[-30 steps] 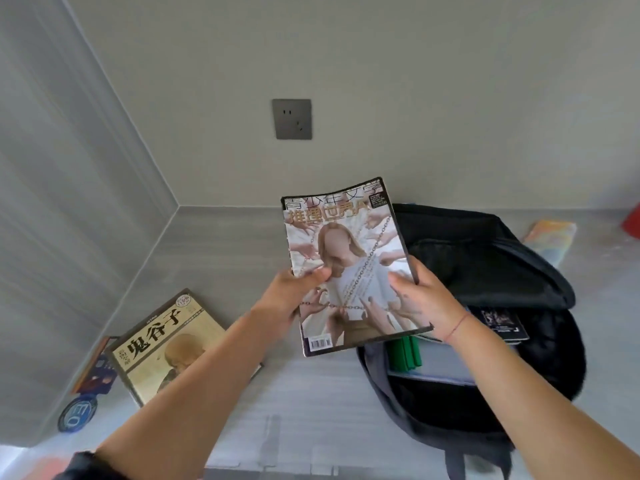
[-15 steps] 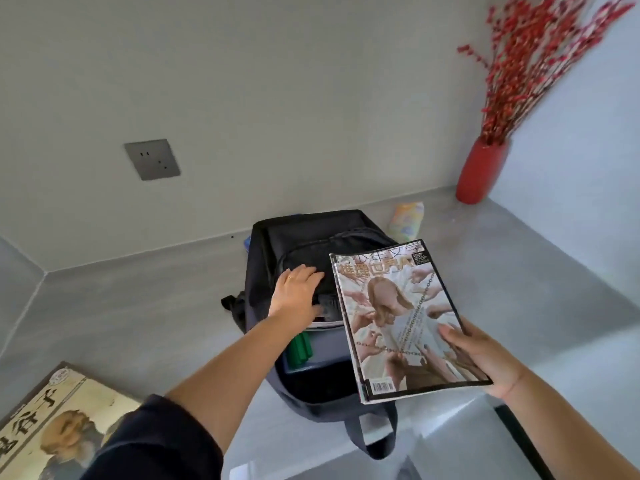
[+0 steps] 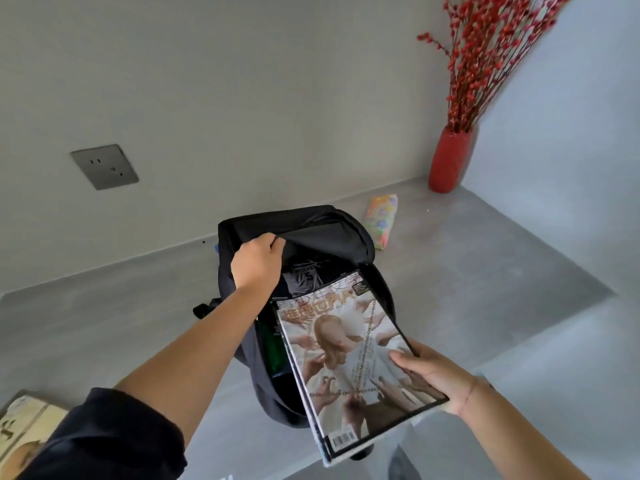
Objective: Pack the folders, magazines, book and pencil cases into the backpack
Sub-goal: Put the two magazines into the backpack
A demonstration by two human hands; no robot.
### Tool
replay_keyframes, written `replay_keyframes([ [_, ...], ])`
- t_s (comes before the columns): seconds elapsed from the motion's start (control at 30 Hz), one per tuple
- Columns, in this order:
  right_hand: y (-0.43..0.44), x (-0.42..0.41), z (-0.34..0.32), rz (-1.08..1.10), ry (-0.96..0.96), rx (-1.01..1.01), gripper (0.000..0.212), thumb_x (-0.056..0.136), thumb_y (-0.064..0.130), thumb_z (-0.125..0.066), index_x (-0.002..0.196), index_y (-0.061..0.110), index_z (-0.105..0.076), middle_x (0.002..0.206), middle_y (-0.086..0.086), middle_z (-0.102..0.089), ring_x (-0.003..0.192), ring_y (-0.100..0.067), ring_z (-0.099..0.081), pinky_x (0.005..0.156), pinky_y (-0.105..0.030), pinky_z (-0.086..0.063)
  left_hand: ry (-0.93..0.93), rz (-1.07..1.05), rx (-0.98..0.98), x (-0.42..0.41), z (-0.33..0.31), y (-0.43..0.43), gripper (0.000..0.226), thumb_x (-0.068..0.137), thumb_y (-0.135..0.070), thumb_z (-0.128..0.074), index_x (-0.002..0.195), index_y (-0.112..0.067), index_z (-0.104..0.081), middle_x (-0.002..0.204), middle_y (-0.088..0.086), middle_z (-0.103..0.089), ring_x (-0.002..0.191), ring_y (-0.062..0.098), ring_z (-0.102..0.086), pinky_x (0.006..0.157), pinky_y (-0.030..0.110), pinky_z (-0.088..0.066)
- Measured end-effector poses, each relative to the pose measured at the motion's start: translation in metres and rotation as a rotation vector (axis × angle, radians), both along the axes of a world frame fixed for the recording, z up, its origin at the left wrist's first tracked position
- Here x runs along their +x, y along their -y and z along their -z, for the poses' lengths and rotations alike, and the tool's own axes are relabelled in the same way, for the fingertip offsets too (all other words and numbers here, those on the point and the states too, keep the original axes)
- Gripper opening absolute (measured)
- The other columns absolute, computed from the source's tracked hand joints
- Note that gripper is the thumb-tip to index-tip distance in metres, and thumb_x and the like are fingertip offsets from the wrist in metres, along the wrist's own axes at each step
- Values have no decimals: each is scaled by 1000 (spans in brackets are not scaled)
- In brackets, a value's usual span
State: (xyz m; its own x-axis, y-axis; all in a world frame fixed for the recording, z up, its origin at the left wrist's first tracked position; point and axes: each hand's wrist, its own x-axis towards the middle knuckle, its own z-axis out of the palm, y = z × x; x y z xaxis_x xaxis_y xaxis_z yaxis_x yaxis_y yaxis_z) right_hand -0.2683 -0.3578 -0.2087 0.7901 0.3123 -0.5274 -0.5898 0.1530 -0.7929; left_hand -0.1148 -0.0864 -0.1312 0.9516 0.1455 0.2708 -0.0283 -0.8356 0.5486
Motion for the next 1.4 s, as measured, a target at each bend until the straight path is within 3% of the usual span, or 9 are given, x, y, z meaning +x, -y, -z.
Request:
replay_keyframes([
  [0.23, -52, 108, -4, 127, -195, -1, 43, 92, 19, -59, 131, 3, -50, 124, -18, -62, 116, -24, -59, 100, -38, -48, -5, 81, 83, -14, 4, -6, 30, 96, -30, -46, 75, -12, -57, 56, 0, -52, 53, 22, -49, 48, 31, -35],
  [0.3, -59, 138, -10, 117, -131, -100, 24, 92, 18, -59, 114, 8, -58, 90, -8, -70, 82, -14, -67, 73, -24, -56, -13, 92, 78, -16, 4, -8, 27, 96, -30, -45, 80, -14, -60, 61, 0, -56, 58, 22, -51, 51, 31, -37],
  [0.47, -63, 157, 9, 93, 221, -576, 54, 79, -4, -62, 131, 8, -50, 111, -11, -62, 89, -20, -57, 77, -26, -51, -26, 109, 55, -17, 10, -15, 24, 96, -30, -46, 87, -15, -63, 64, 0, -59, 60, 22, -55, 55, 33, -42],
  [0.63, -70, 161, 18, 167, 351, -732, 40, 81, 0, -48, 117, 18, -52, 69, -6, -47, 52, -14, -32, 46, -24, -30, -22, 100, 55, -18, 15, -10, 22, 96, -31, -47, 92, -17, -64, 68, 0, -62, 62, 21, -56, 58, 33, -46],
  [0.73, -84, 174, 11, 88, 369, -921, 9, 88, 6, -50, 96, 5, -54, 74, -13, -50, 60, -19, -44, 64, -32, -41, -33, 105, 55, -20, 16, -10, 22, 96, -31, -47, 95, -18, -64, 67, -3, -60, 62, 20, -57, 56, 31, -45],
  [0.87, -98, 151, -12, -299, 455, -1558, 41, 93, 30, -48, 122, 1, -52, 126, -21, -54, 119, -35, -49, 102, -38, -38, -191, 215, -91, -22, 21, -18, 25, 94, -35, -53, 110, -19, -63, 85, -3, -64, 86, 19, -63, 67, 24, -43],
  [1.03, -136, 101, -50, -380, 594, -926, 25, 88, 16, -46, 76, 17, -68, 71, 0, -72, 70, -21, -65, 66, -33, -57, -62, 162, -110, -42, 30, -46, 39, 91, -42, -55, 122, -19, -59, 124, -1, -62, 118, 15, -50, 99, 30, -39],
  [1.17, -210, 87, -59, -472, 473, -394, 18, 92, 11, -52, 86, 18, -67, 79, -3, -73, 69, -10, -68, 60, -20, -55, -25, -133, -107, -70, 43, -101, 33, 94, -27, -54, 121, -11, -60, 124, 7, -62, 116, 26, -52, 98, 35, -38],
  [1.4, -358, 59, 7, -675, 346, -392, 32, 90, 14, -57, 121, 7, -59, 100, -1, -63, 89, -11, -56, 82, -23, -40, -159, -746, -227, -181, 97, -233, 31, 94, -22, -49, 120, -9, -60, 124, 17, -58, 116, 35, -50, 98, 41, -38],
])
